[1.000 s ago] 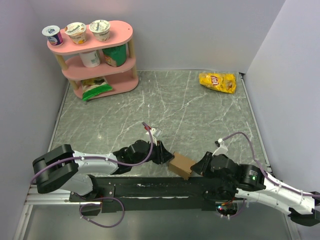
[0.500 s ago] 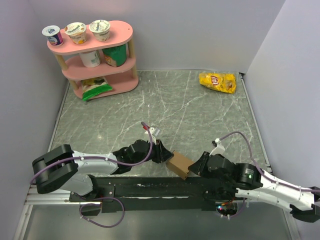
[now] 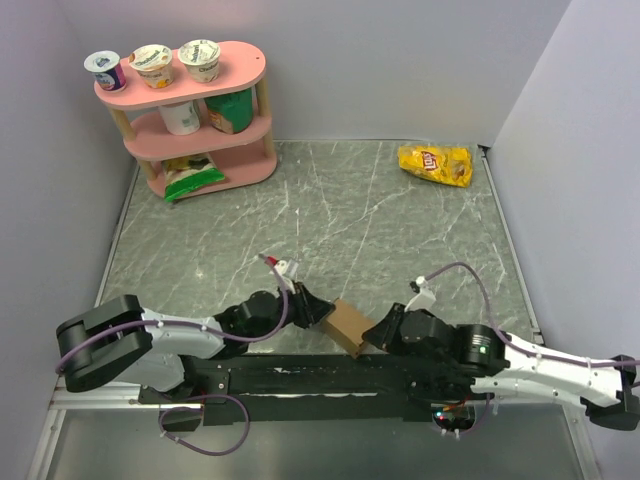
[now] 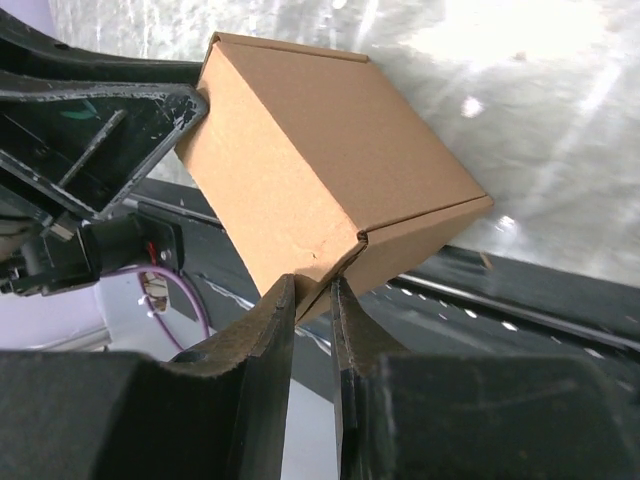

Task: Fold the paper box

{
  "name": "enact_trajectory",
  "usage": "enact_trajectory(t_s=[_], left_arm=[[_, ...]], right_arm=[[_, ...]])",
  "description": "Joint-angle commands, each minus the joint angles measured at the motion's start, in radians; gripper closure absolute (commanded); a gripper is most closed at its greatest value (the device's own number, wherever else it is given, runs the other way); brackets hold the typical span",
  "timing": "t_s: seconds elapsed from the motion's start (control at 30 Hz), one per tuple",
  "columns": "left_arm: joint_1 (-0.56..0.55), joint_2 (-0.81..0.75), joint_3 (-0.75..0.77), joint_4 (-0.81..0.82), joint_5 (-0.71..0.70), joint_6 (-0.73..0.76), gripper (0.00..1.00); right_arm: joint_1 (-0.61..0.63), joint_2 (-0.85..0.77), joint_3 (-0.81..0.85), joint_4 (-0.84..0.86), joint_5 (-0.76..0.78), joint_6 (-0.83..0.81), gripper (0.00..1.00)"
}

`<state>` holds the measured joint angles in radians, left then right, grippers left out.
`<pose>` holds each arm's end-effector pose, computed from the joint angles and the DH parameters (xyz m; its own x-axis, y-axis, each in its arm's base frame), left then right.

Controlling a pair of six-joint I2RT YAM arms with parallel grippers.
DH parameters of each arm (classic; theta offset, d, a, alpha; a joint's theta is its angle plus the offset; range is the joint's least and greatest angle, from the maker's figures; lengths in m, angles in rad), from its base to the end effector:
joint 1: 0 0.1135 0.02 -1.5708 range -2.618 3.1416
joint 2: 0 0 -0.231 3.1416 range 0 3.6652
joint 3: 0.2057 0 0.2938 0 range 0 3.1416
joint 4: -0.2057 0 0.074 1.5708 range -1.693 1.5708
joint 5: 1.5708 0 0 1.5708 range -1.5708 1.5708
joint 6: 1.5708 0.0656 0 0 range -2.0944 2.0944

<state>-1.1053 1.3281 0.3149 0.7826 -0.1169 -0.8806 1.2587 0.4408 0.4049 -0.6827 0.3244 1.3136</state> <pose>0.1429 -0.2674 0.0936 -0.7104 -0.2920 -0.6404 0.4535 0.5059 -0.7337 0.0823 0.1869 0.1721 -0.8526 0.3429 -0.3944 -0.0152 0.7380 0.6746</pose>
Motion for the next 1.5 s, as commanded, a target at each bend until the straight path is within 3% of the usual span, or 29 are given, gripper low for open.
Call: enact_trajectory(t_s=[0.0,0.1,0.33,0.57,0.8,0.93,1.1,1.3,1.47], left_arm=[[-0.008,0.016,-0.129,-0.03,-0.044,0.018,0.73],[-0.008,0.002,-0.152,-0.02,-0.079,0.034,0.73],[-0.008,-0.056,-0.312,0.202,-0.191,0.038,0.65],[-0.01,-0.109,-0.347,0.126,-0.257,0.019,0.64],[-0.008,-0.104,-0.332,0.082,-0.287,-0.003,0.6],[-0.01,-0.005,-0.321,0.231,-0.267,0.074,0.6],[-0.008,0.195,-0.249,0.574,-0.316,0.227,0.6],[0.028,0.356,-0.185,0.846,-0.302,0.374,0.6],[0.061,0.42,-0.215,0.987,-0.303,0.384,0.6]], right_arm=[[0.027,0.202,-0.048,0.029,-0.026,-0.106,0.96],[0.027,0.283,-0.015,0.057,0.024,-0.141,0.96],[0.03,0.413,0.037,0.193,0.145,-0.263,0.96],[0.054,0.527,0.086,0.216,0.229,-0.32,0.97],[0.08,0.474,-0.006,0.224,0.3,-0.266,1.0],[0.08,0.454,-0.037,0.296,0.384,-0.316,1.0],[0.065,0.489,-0.025,0.377,0.511,-0.454,1.0],[0.002,0.518,-0.051,0.67,0.559,-0.736,1.0],[-0.005,0.549,-0.075,0.867,0.552,-0.937,1.0]])
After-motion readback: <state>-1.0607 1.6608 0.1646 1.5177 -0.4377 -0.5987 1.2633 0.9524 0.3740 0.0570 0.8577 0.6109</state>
